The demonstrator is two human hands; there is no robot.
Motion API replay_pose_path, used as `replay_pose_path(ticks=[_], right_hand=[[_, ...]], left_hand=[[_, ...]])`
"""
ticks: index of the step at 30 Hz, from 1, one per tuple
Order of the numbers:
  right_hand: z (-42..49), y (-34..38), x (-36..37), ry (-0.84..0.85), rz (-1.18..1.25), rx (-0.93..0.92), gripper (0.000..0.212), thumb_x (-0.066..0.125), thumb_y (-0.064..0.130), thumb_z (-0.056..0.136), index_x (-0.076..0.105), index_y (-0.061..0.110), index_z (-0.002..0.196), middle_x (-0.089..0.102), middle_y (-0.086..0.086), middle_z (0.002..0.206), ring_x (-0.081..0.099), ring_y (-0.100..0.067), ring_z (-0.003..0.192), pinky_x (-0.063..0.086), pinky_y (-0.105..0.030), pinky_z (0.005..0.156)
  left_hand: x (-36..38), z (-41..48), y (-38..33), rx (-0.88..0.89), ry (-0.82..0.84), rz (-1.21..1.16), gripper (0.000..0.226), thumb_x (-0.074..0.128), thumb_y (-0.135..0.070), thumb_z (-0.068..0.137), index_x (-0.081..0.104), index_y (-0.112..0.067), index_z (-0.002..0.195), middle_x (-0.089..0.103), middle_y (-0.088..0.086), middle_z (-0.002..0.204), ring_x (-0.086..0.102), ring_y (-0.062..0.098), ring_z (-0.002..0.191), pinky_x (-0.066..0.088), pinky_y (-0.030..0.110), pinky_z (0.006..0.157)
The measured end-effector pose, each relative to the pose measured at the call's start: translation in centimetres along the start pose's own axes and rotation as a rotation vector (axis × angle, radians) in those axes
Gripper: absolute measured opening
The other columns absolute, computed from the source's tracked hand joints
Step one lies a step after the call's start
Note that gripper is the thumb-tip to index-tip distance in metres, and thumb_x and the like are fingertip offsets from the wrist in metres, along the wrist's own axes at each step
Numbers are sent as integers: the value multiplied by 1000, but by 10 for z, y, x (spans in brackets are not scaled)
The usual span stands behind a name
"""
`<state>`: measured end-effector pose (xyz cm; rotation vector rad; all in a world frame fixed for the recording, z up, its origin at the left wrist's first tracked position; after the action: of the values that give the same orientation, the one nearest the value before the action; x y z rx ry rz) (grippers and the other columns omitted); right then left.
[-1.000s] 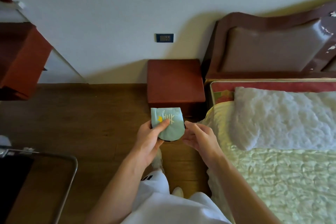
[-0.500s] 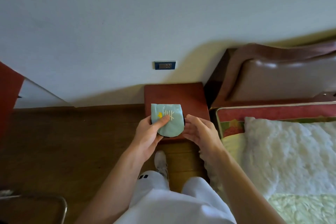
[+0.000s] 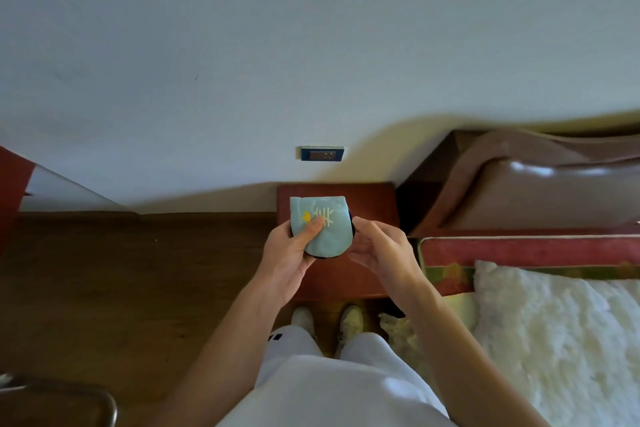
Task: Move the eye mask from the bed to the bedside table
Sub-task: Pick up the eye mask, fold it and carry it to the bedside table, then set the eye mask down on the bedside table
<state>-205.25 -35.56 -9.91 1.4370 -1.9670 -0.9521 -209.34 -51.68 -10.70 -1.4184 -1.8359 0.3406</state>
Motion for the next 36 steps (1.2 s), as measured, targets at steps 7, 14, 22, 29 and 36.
replay_pose_path(ticks=[7, 14, 22, 29, 36], right_hand=[[32, -4, -15, -4, -125, -46, 29, 67, 42, 87, 78, 18, 98, 80, -11, 91, 77, -23, 91, 63, -42, 87], [95, -61, -41, -74, -359, -31, 44, 58, 63, 74, 76, 28, 94, 79, 4, 89, 74, -11, 87, 61, -46, 86], [178, -144, -72, -155, -675, -125, 29, 49, 39, 102, 71, 20, 106, 67, 5, 98, 62, -20, 99, 45, -34, 82], [225, -227, -94, -61, -1040, -246, 35, 59, 32, 97, 65, 12, 125, 66, -6, 121, 61, -30, 111, 53, -43, 93], [252, -285, -112, -50, -1239, -410, 51, 51, 35, 96, 58, 9, 139, 57, -12, 146, 48, -32, 140, 50, -48, 107]], left_hand=[[10, 23, 6, -47, -39, -53, 41, 70, -13, 83, 60, -5, 122, 70, 17, 118, 68, 27, 108, 59, 38, 82], [2, 89, 59, -127, -132, -43, 37, 71, -12, 81, 63, -8, 117, 73, 13, 112, 68, 27, 107, 53, 46, 96], [-25, 185, 137, -180, -159, 3, 29, 66, -7, 87, 63, -8, 117, 76, 8, 106, 71, 22, 102, 55, 40, 92], [-54, 251, 190, -216, -200, 91, 27, 68, -12, 88, 65, -12, 115, 74, 8, 111, 68, 21, 106, 51, 41, 98], [-58, 301, 218, -175, -229, 272, 22, 71, -15, 85, 66, -20, 106, 74, 3, 104, 70, 16, 93, 55, 29, 75]])
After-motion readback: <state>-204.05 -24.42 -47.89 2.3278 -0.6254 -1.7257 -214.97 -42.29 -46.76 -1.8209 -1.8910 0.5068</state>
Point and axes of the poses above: each hand's wrist, its own z-axis towards the middle knuckle, its own x-axis out of the palm, y = z × x, the point moved 1 cm from there along z, towards the middle knuckle
